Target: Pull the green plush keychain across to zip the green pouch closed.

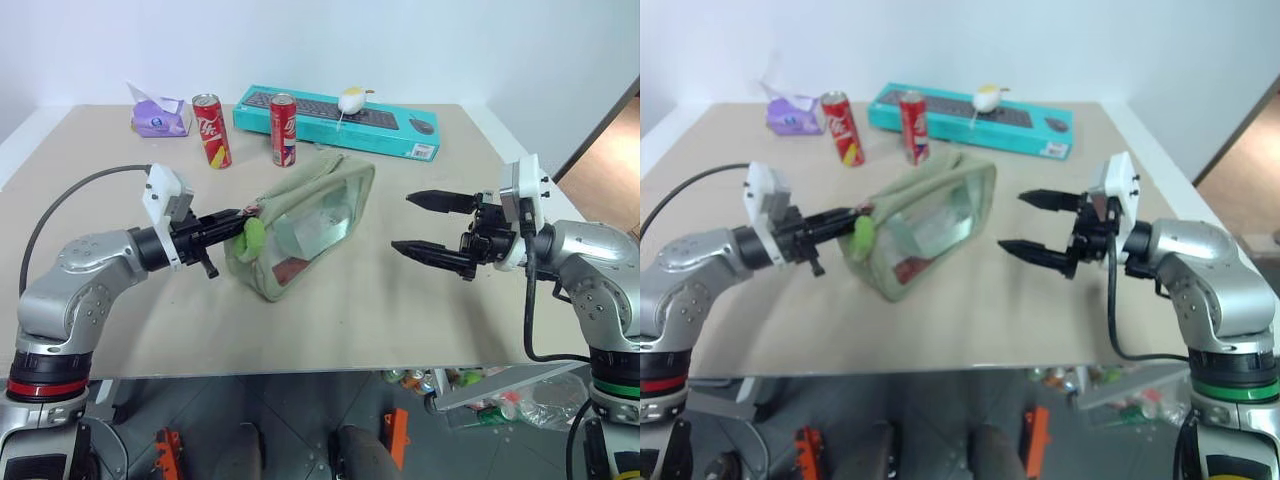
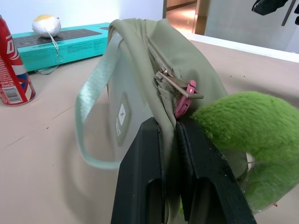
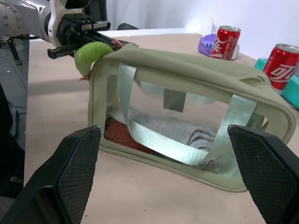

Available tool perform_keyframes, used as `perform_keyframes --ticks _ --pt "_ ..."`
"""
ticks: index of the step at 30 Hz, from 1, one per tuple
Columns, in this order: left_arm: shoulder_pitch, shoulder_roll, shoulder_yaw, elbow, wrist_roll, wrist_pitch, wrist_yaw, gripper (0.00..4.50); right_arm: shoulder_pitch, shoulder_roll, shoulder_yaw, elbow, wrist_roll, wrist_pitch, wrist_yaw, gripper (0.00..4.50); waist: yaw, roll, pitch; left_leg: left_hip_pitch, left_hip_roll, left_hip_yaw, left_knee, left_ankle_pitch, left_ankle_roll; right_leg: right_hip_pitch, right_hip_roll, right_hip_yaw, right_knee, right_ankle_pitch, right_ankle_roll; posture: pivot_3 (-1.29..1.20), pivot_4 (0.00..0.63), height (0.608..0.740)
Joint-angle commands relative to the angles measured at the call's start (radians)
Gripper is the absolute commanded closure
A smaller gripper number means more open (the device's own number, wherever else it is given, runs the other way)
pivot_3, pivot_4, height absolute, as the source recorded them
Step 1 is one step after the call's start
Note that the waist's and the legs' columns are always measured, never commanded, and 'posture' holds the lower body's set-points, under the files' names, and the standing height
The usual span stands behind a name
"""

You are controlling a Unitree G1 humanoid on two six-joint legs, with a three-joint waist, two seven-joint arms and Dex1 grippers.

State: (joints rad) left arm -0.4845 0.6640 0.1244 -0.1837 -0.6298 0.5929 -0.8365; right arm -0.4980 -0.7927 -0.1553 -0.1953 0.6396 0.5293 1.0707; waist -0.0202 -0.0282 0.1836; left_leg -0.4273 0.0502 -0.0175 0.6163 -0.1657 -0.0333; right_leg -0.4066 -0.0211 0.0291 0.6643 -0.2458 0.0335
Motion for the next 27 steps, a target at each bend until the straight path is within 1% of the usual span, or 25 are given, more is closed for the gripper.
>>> perform_keyframes --ticks 1,7,10,12,16,21,24,27 --pt "-0.038 -0.002 0.005 -0.005 0.015 -0.055 -0.026 4.49 -0.002 -0.011 -0.020 -0.028 -0.002 -0.020 -0.002 0.00 0.000 0.000 0.000 0.000 0.000 0.000 0.000 0.000 0.000 0.000 0.000 0.000 0.000 0.000 0.000 0.00 0.150 0.740" --pt "-0.087 -0.026 0.001 0.000 0.002 -0.117 -0.113 4.49 -0.011 -0.012 -0.016 -0.013 -0.013 -0.030 0.002 0.00 0.000 0.000 0.000 -0.001 0.000 0.000 0.000 0.000 0.000 0.000 0.000 0.000 0.000 0.000 0.000 0.00 0.150 0.740" --pt "-0.141 -0.014 -0.048 -0.023 -0.006 -0.124 -0.215 4.49 -0.017 -0.013 -0.016 -0.004 -0.022 -0.037 0.003 0.00 0.000 0.000 0.000 -0.001 0.000 0.000 0.000 0.000 0.000 -0.001 0.000 0.000 0.000 0.000 0.000 0.00 0.150 0.740" --pt "-0.161 0.003 -0.079 -0.010 0.016 -0.143 -0.279 4.49 -0.023 -0.015 -0.022 0.007 -0.030 -0.046 -0.001 0.00 0.000 0.000 0.000 -0.001 0.000 0.000 0.000 0.000 0.000 -0.001 0.000 0.000 0.000 0.000 0.000 0.00 0.150 0.740" --pt "-0.190 0.026 -0.131 0.087 0.076 -0.212 -0.395 4.49 -0.033 -0.034 -0.050 0.035 -0.035 -0.054 -0.004 0.00 -0.002 0.000 0.000 -0.001 0.000 0.000 0.000 0.000 0.000 -0.001 0.000 0.000 0.000 -0.001 0.000 0.00 0.150 0.740" --pt "-0.266 0.018 -0.184 0.225 0.130 -0.293 -0.516 4.49 -0.017 -0.064 -0.085 0.031 -0.027 -0.051 -0.010 0.00 0.000 0.000 0.000 -0.001 0.000 0.000 0.000 0.000 0.000 -0.001 0.002 0.000 0.000 0.000 -0.001 0.00 0.150 0.740" --pt "-0.338 0.005 -0.203 0.336 0.158 -0.355 -0.595 4.49 0.002 -0.073 -0.103 0.017 -0.022 -0.045 -0.017 0.00 0.000 0.000 0.000 -0.001 0.000 0.000 0.000 0.000 0.000 -0.001 0.001 0.000 0.000 0.000 0.000 0.00 0.150 0.740" --pt "-0.419 -0.021 -0.212 0.423 0.153 -0.363 -0.667 4.49 0.022 -0.074 -0.112 -0.004 -0.016 -0.038 -0.026 0.00 0.000 0.000 0.000 -0.002 0.000 0.000 0.000 0.000 0.001 -0.001 0.001 0.000 0.000 -0.001 0.000 0.00 0.150 0.740"
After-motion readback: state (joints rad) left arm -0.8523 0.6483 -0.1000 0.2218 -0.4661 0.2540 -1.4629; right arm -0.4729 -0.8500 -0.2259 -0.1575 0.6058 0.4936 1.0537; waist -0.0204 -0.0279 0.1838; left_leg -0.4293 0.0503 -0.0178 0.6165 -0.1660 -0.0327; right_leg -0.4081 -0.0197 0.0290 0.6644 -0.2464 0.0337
